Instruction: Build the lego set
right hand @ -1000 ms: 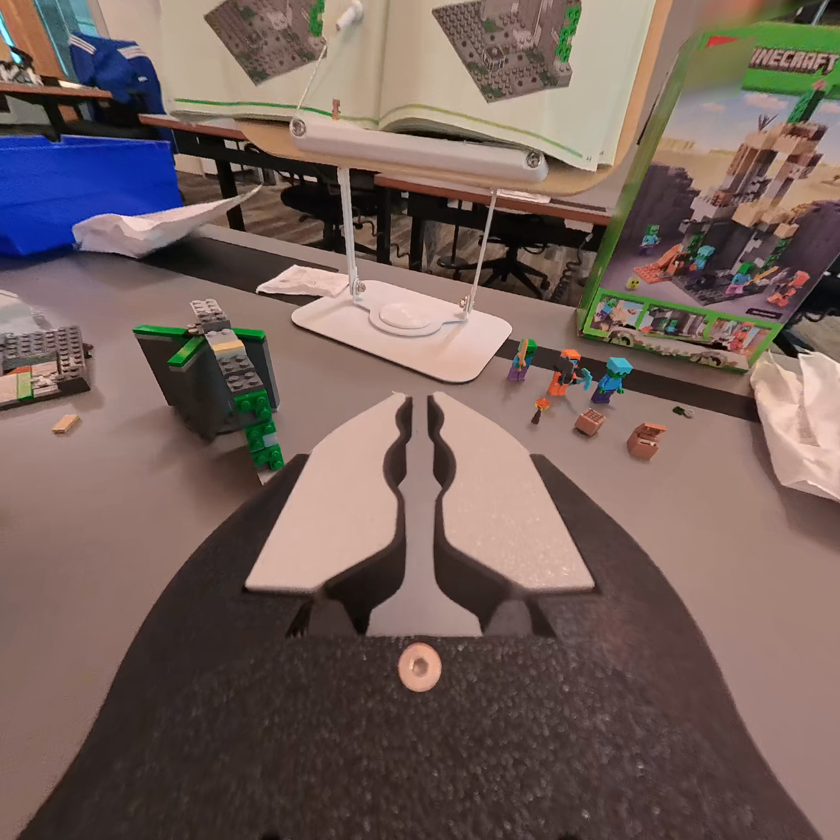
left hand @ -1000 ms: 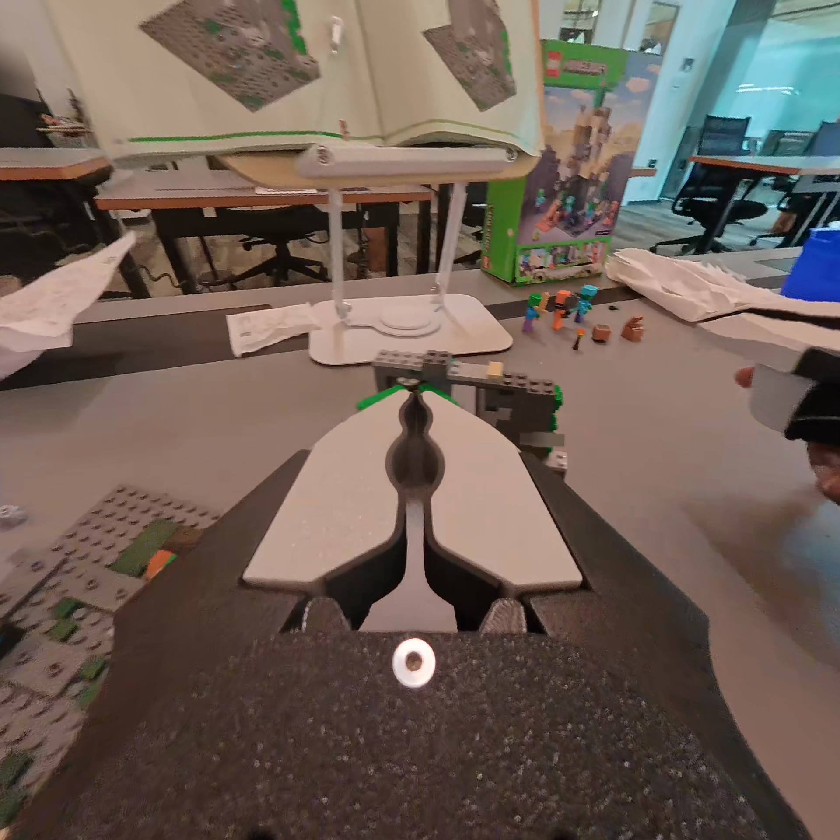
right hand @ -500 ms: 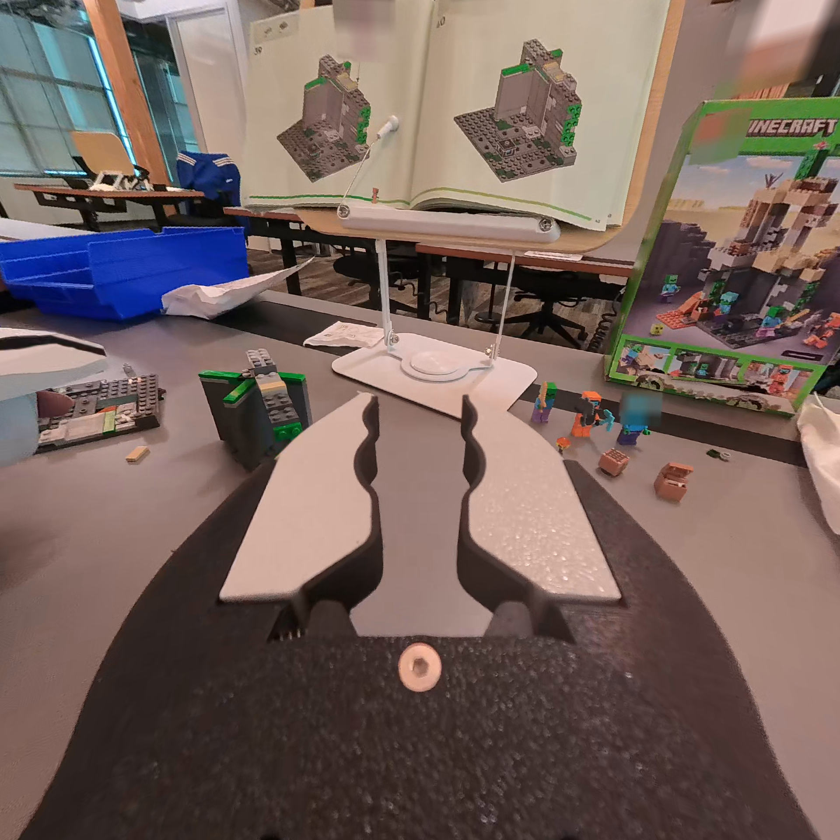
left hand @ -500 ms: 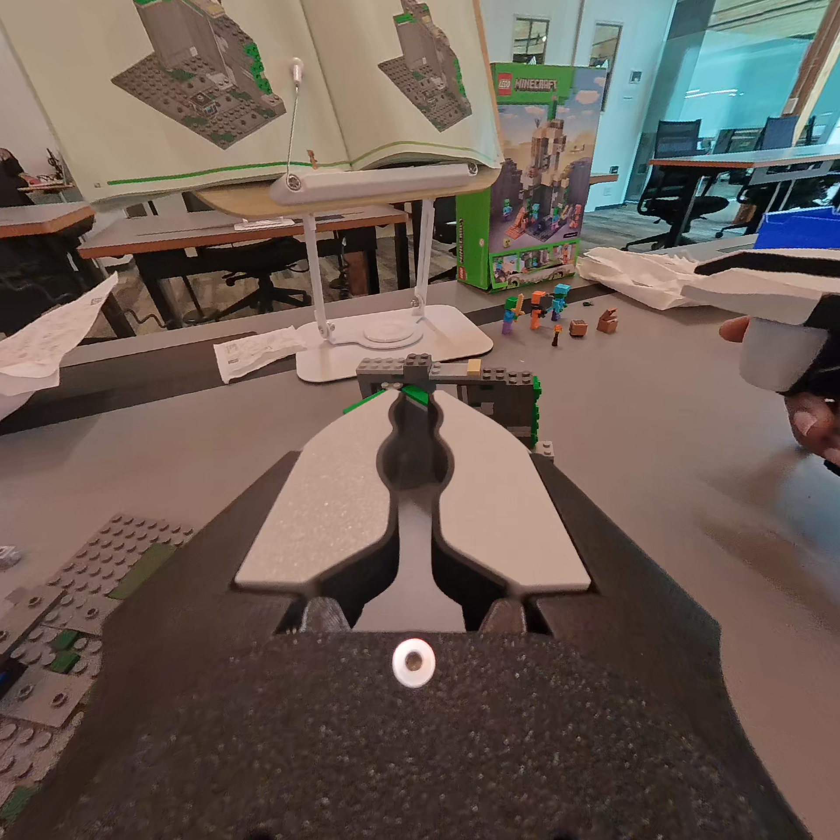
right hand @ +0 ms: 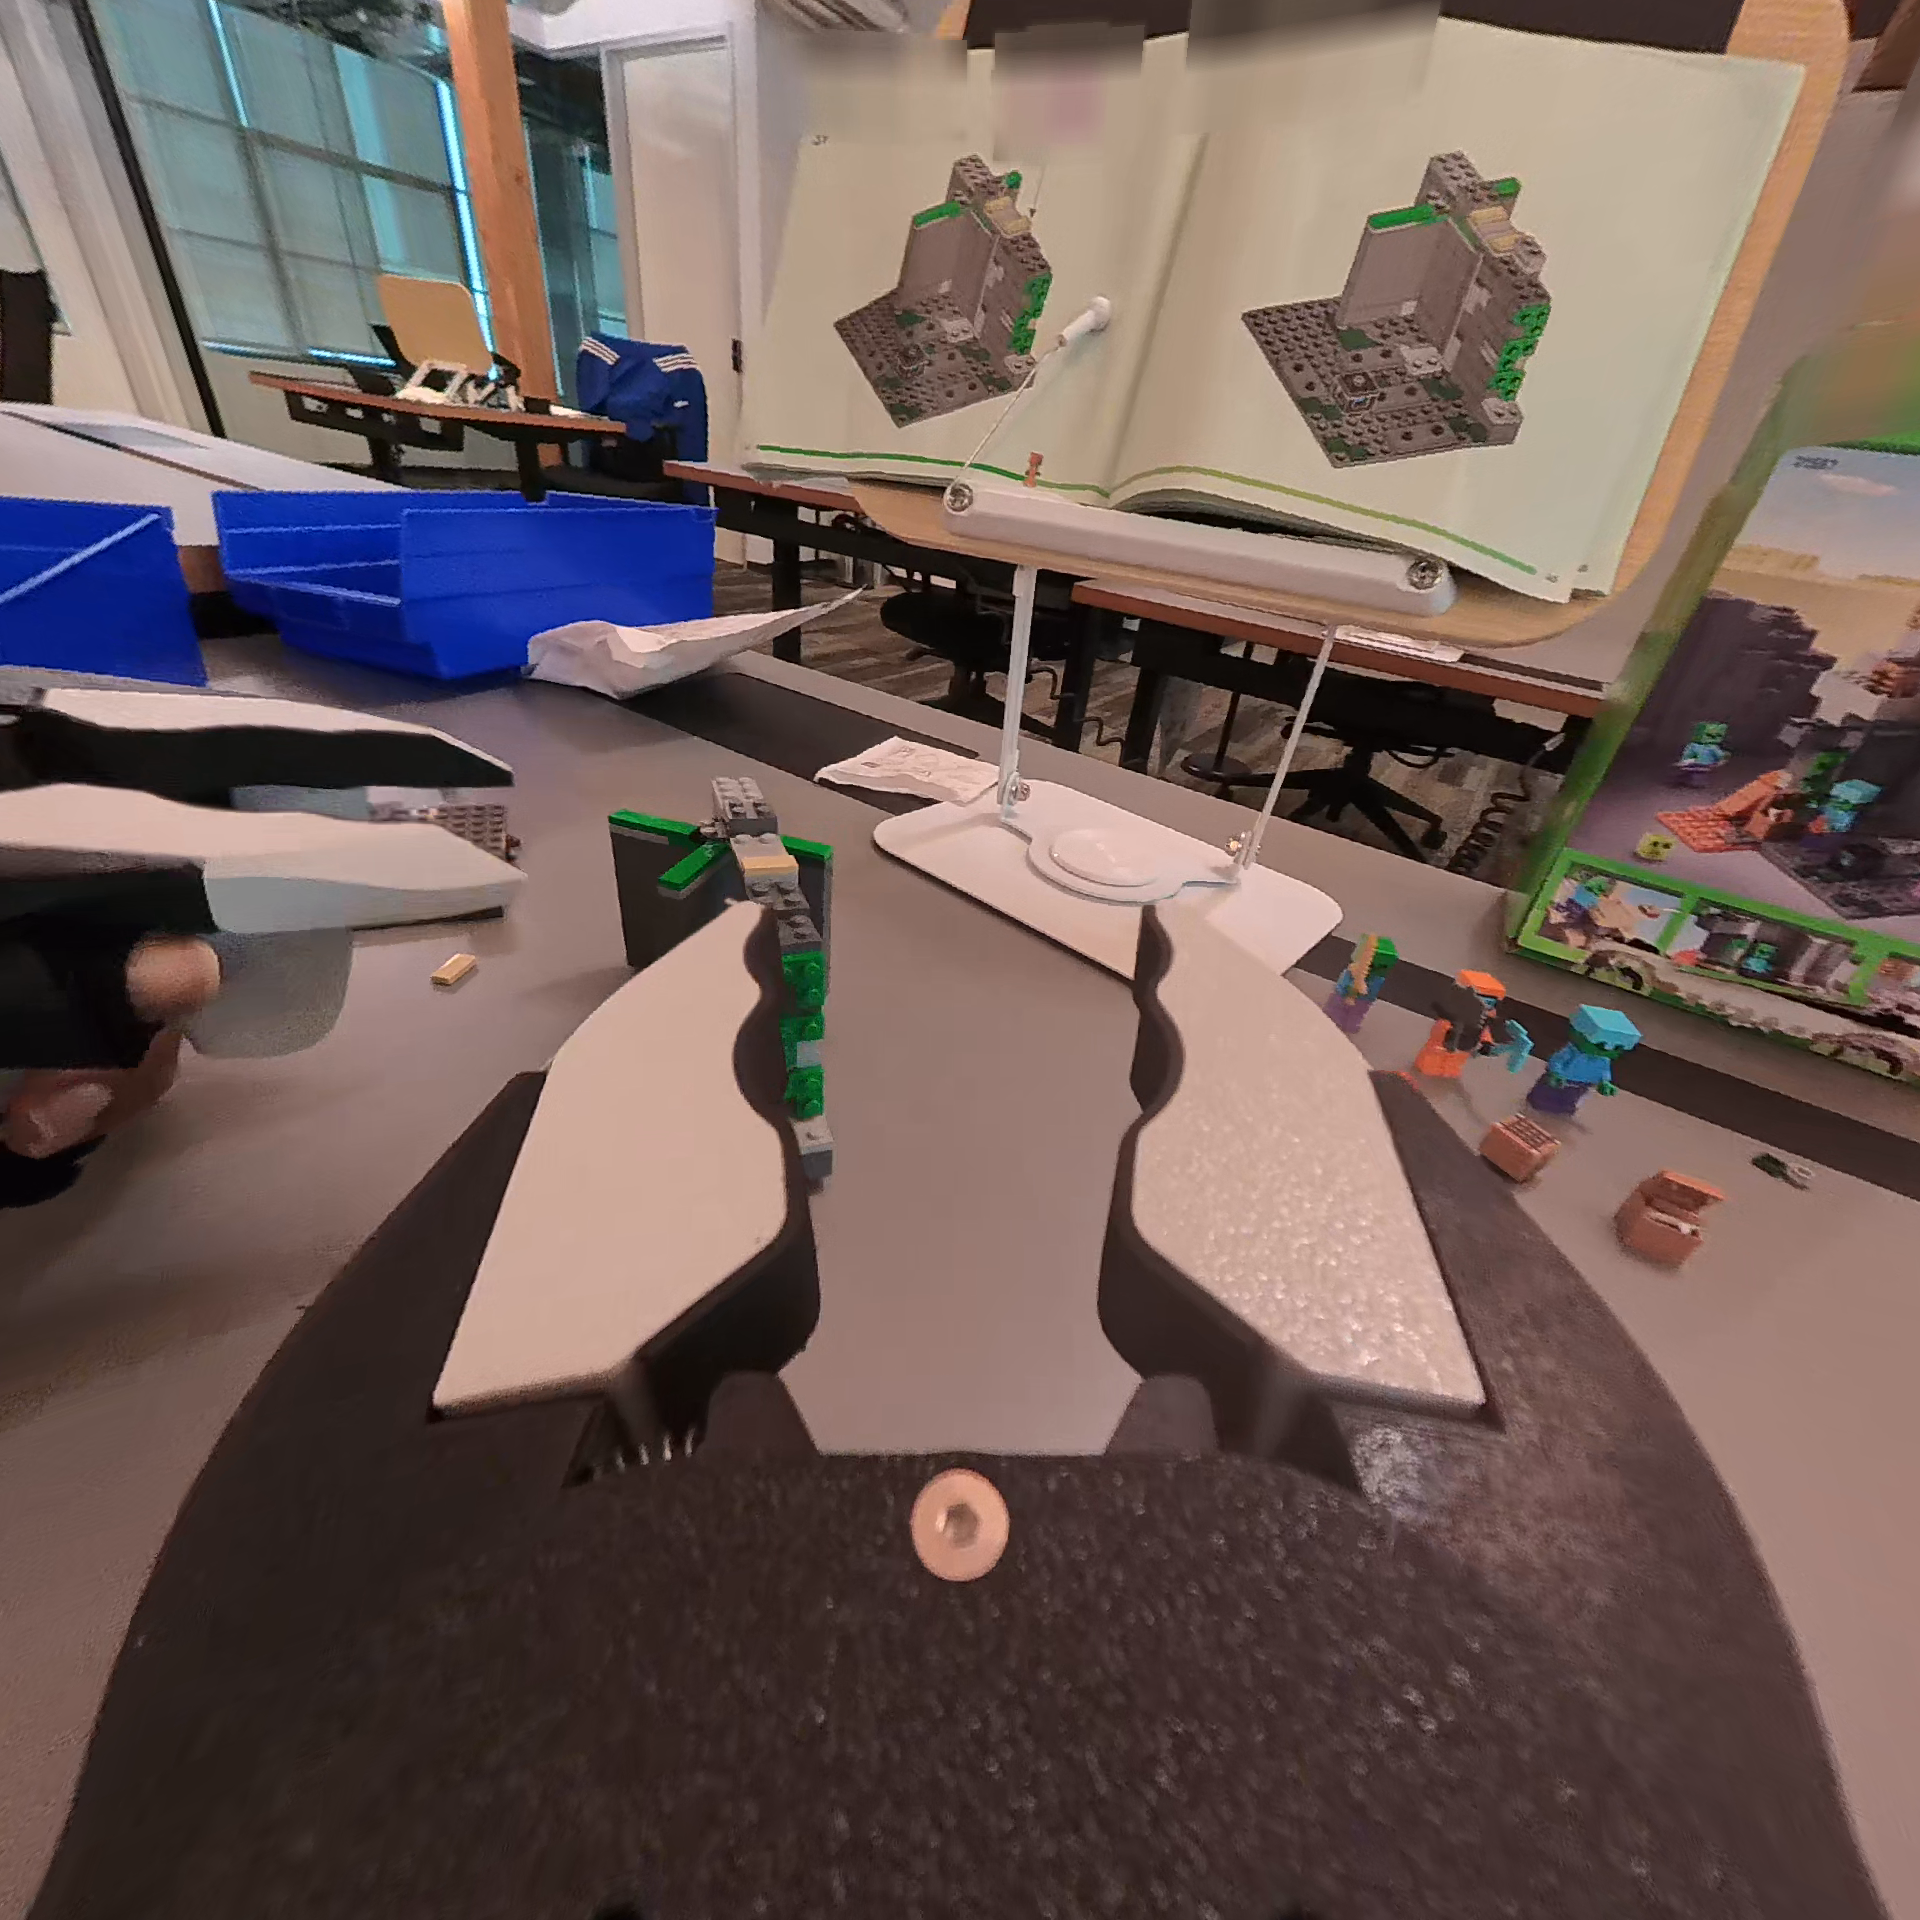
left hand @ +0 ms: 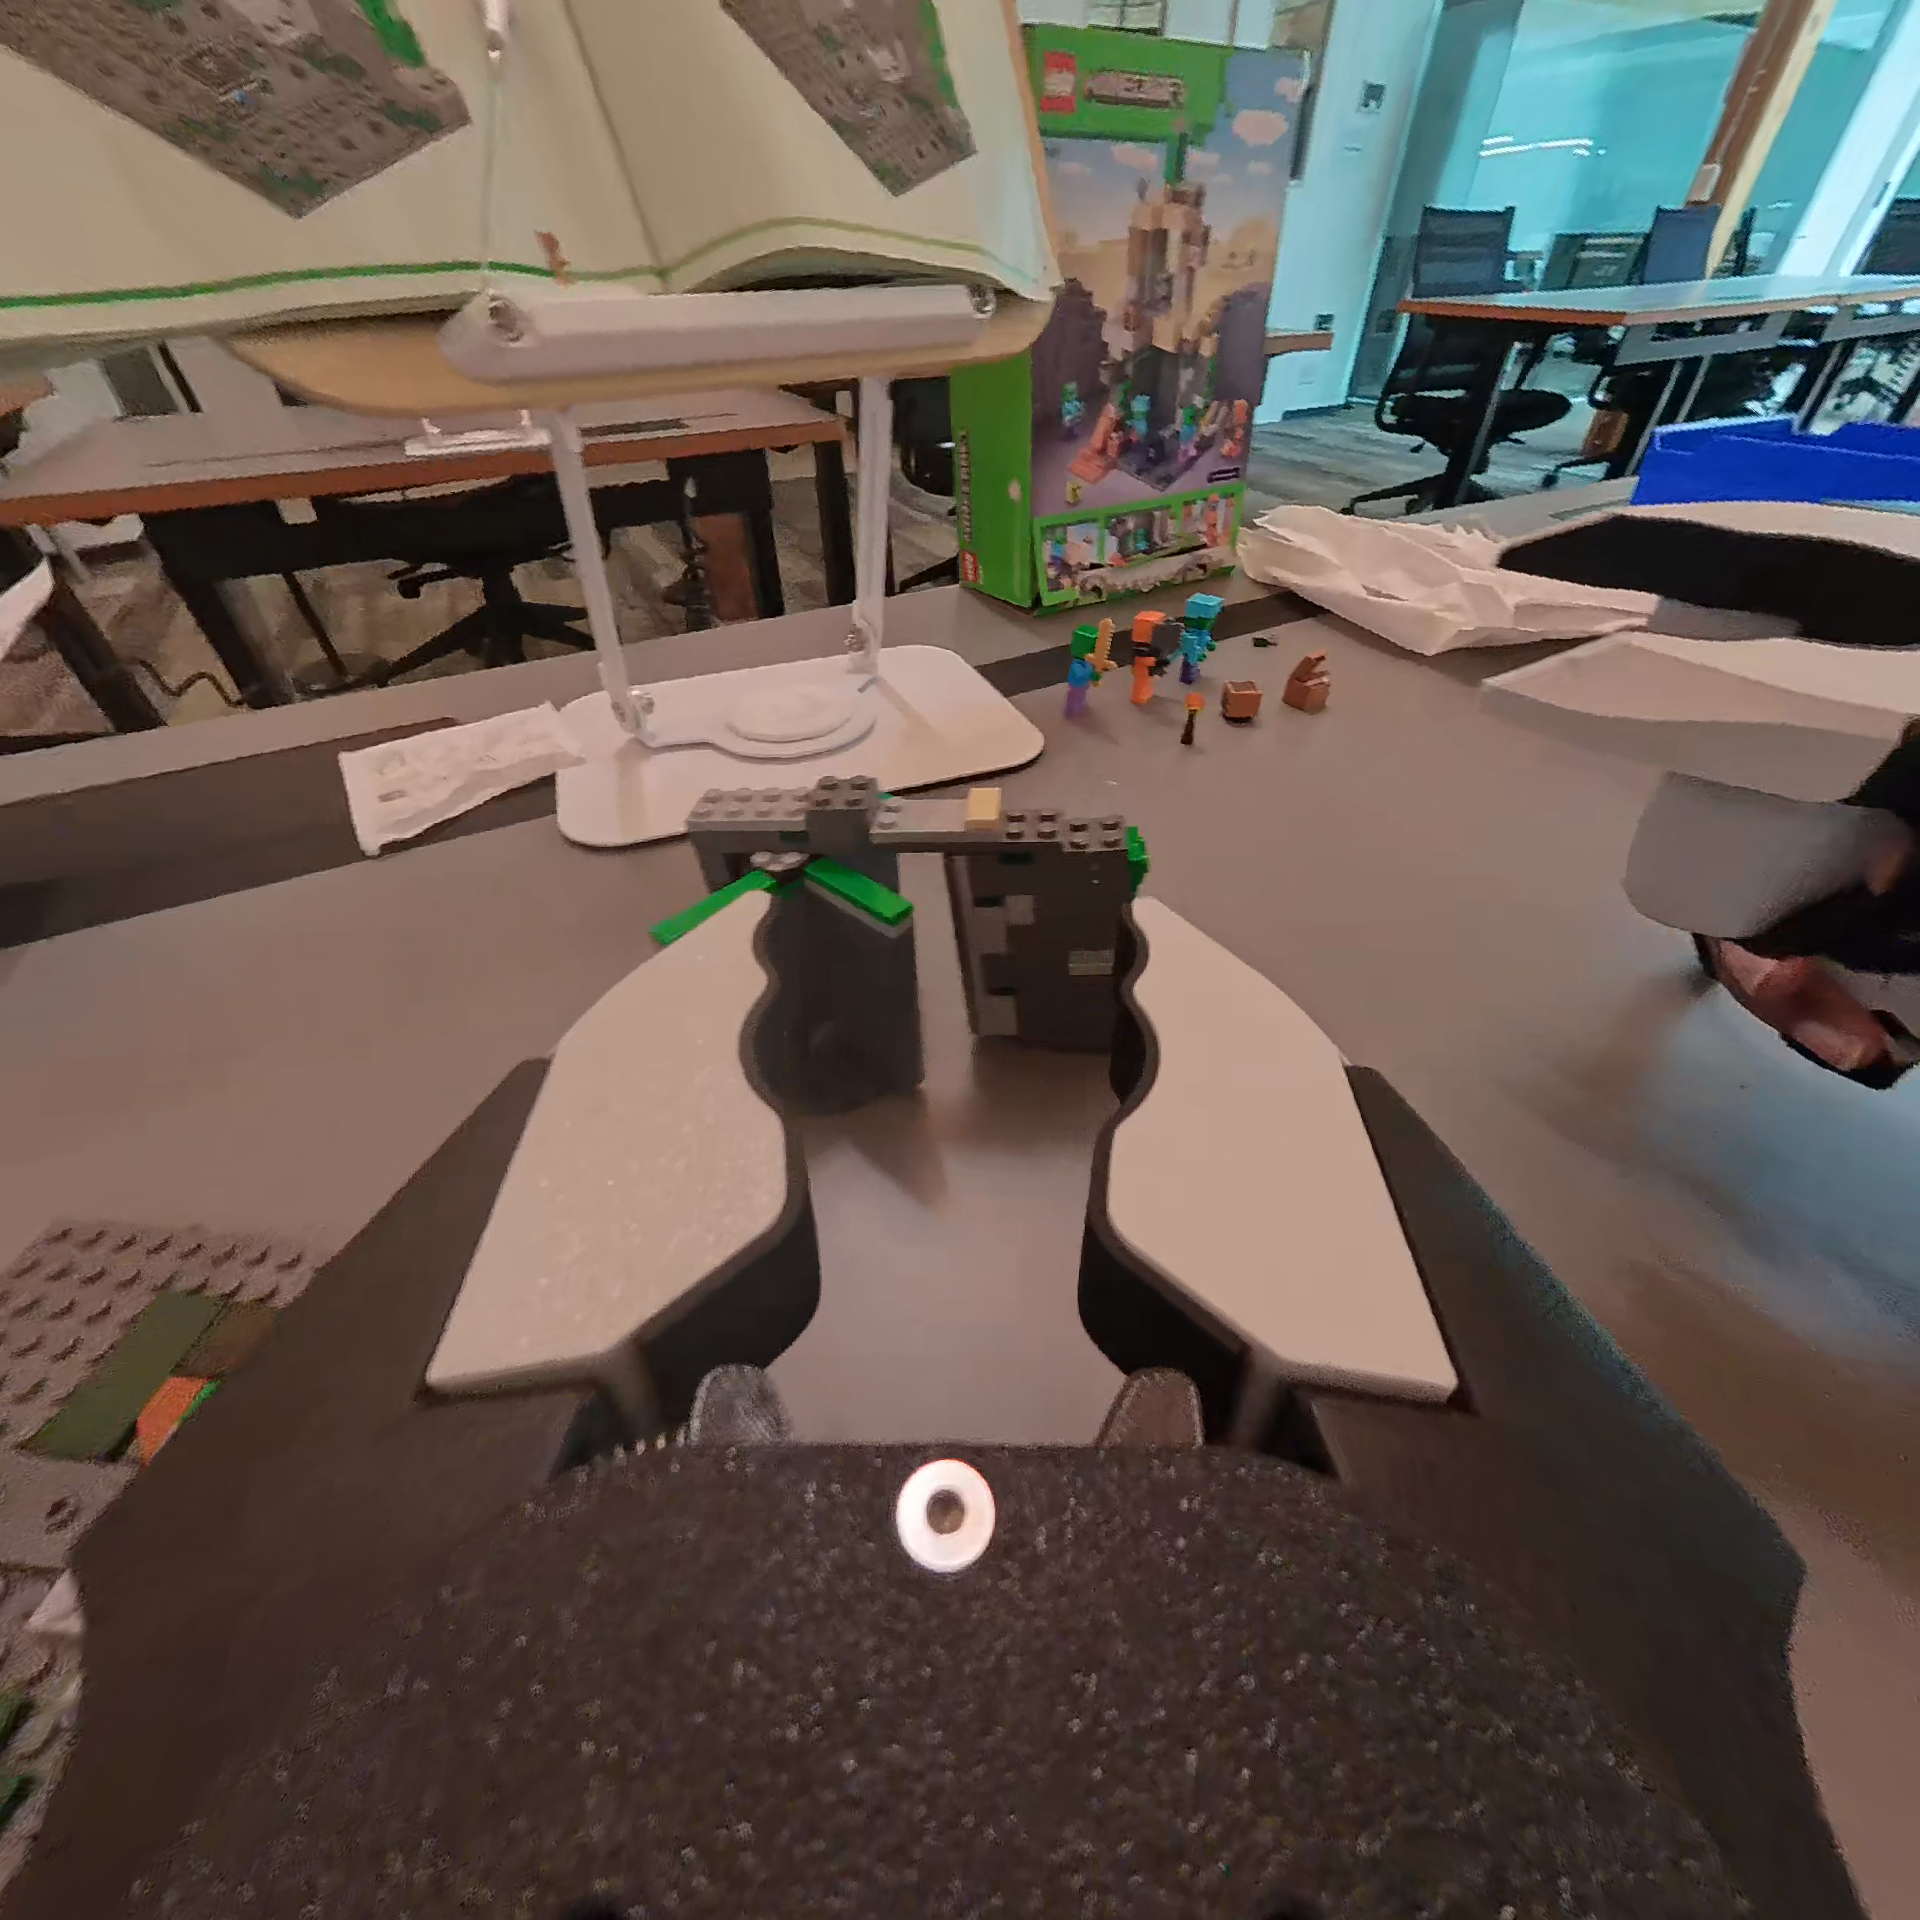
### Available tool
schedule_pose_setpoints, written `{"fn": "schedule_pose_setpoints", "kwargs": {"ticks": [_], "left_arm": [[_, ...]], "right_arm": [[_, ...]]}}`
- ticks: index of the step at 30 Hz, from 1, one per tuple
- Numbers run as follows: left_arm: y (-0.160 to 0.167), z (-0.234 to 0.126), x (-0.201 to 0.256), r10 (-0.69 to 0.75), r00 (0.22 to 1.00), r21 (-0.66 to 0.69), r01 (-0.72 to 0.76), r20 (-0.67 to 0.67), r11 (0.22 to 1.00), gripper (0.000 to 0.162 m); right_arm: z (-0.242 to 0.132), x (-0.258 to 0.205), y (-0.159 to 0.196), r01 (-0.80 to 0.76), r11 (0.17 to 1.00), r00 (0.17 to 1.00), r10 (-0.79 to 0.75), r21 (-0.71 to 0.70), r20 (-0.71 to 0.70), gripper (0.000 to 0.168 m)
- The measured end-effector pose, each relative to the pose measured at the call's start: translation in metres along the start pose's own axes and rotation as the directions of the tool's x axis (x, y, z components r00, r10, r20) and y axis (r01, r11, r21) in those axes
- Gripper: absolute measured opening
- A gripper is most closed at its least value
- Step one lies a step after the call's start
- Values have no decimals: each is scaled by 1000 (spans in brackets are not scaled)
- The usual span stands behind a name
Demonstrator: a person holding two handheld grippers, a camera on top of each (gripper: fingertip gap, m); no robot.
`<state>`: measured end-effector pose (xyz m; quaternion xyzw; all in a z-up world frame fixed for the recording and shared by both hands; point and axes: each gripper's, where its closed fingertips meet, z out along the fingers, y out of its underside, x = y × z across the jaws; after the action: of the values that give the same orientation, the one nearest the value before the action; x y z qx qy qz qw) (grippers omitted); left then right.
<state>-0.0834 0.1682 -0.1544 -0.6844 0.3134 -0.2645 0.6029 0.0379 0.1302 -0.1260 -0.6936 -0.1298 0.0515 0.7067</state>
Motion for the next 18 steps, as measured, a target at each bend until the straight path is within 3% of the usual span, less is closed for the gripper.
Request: {"fn": "schedule_pose_setpoints", "kwargs": {"ticks": [6, 11, 15, 18], "left_arm": [[-1, 8, 32, 122, 990, 6, -122, -73, 993, 53], [-3, 6, 47, 227, 969, 27, -226, -96, 974, 39], [0, 5, 51, 248, 956, 32, -246, -159, 969, 23], [16, 8, 56, 257, 937, -29, -271, -238, 962, 16]], "right_arm": [[-1, -7, -2, -6, 1000, 999, 6, 11, 35, 61], [-1, -16, 0, -13, 1000, 997, 12, 10, 73, 49], [0, -27, 4, 1, 1000, 992, 0, -9, 125, 48], [-1, -46, 15, 46, 997, 974, -32, -56, 226, 29]]}}
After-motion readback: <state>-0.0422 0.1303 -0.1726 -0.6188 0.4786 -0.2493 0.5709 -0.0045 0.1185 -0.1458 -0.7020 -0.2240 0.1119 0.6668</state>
